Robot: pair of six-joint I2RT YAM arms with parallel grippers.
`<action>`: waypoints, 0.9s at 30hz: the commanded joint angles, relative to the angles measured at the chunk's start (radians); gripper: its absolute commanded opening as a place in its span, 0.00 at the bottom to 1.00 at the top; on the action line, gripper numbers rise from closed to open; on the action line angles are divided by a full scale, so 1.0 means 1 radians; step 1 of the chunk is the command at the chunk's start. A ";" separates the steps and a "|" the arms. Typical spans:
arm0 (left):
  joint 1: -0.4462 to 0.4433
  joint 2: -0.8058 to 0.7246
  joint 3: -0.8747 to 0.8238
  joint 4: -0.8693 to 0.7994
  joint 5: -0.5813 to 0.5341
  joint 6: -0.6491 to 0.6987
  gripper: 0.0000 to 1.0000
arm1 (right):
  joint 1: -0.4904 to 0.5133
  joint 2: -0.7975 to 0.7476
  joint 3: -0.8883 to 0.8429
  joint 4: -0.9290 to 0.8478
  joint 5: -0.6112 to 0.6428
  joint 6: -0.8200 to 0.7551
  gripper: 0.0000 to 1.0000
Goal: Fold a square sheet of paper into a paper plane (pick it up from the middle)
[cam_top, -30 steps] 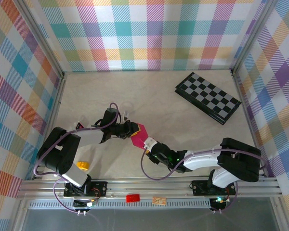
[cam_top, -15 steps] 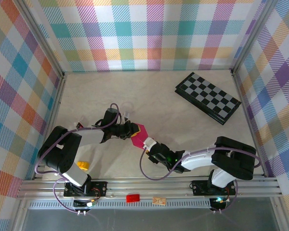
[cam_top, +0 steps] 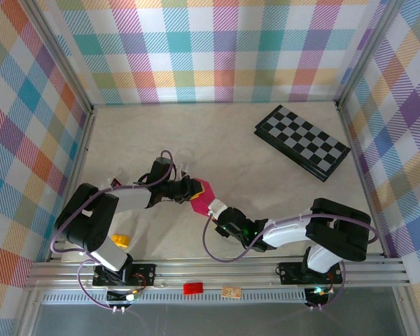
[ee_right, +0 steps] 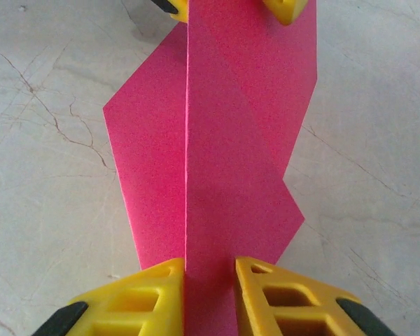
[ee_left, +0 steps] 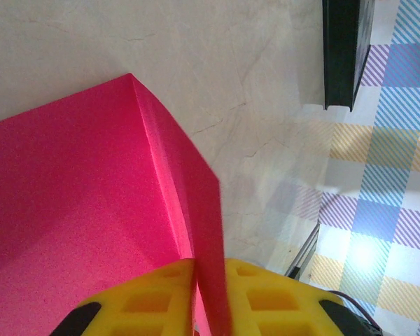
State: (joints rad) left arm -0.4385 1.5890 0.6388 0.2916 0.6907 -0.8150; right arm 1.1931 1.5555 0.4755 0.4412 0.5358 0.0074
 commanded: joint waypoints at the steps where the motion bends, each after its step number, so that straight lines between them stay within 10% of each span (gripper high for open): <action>1: -0.006 0.003 0.018 0.011 0.015 0.017 0.17 | 0.005 -0.001 -0.001 0.023 0.011 0.012 0.24; 27: -0.007 -0.004 0.031 -0.031 0.003 0.033 0.13 | 0.003 0.010 0.005 0.023 0.019 0.044 0.19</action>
State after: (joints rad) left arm -0.4385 1.5890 0.6407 0.2855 0.6895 -0.7959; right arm 1.1931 1.5555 0.4755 0.4419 0.5392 0.0383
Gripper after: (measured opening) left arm 0.134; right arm 0.190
